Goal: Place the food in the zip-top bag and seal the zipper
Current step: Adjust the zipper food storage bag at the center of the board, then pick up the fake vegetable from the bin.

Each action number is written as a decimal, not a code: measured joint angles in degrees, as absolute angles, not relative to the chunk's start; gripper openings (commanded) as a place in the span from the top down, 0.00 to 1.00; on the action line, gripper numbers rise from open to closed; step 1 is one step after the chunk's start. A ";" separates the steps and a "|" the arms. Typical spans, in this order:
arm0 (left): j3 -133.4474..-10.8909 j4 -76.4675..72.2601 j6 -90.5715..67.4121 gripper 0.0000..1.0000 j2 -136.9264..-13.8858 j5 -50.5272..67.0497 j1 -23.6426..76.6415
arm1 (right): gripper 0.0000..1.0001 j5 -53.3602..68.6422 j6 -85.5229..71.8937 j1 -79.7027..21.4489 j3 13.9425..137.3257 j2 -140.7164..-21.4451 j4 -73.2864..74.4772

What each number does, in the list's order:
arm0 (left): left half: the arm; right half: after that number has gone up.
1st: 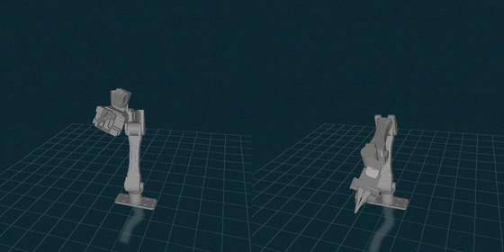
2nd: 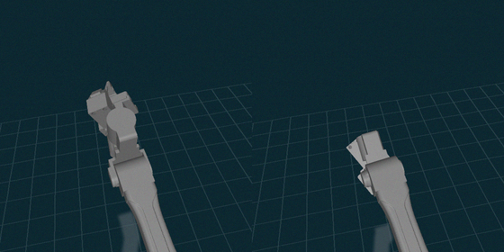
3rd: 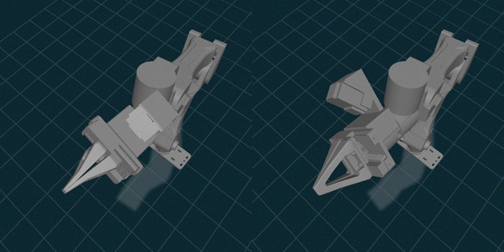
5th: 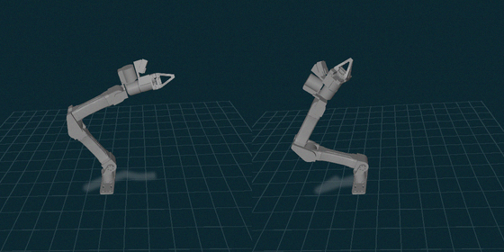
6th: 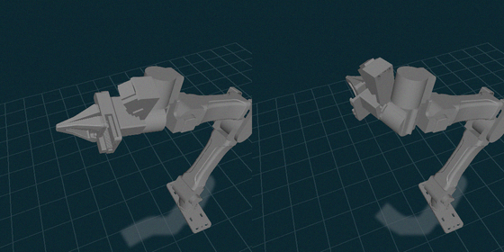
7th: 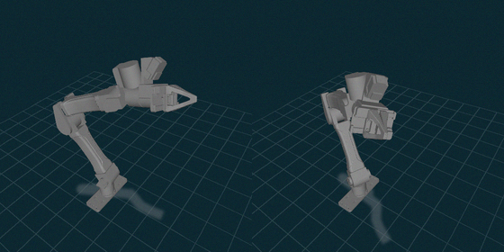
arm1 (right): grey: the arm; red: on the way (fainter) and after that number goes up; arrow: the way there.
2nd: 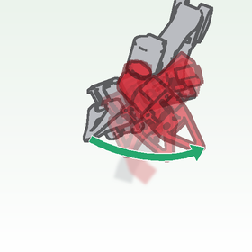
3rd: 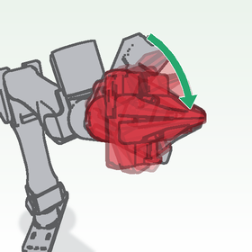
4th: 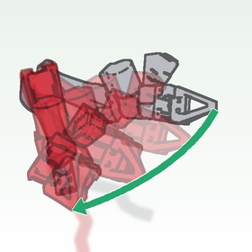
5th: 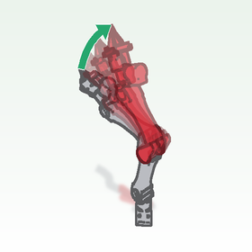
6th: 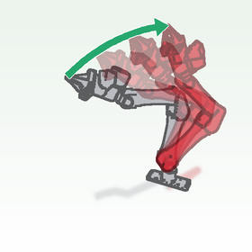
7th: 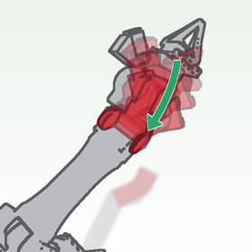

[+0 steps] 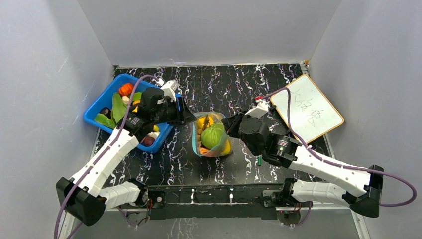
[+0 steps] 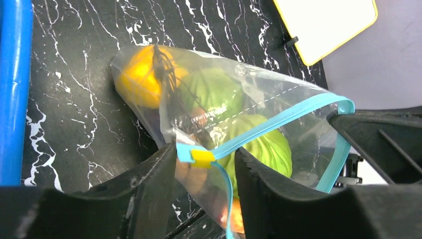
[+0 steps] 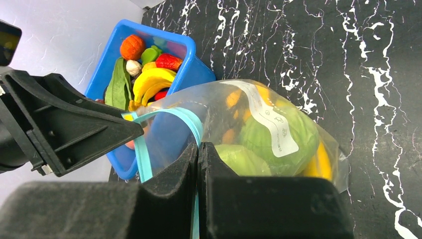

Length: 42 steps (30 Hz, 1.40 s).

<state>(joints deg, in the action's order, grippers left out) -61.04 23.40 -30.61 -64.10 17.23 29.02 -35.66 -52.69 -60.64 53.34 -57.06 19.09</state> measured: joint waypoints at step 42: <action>-78.46 27.53 -10.55 0.24 -88.97 -6.07 0.84 | 1.00 -33.95 -52.12 -60.69 52.69 -57.82 16.84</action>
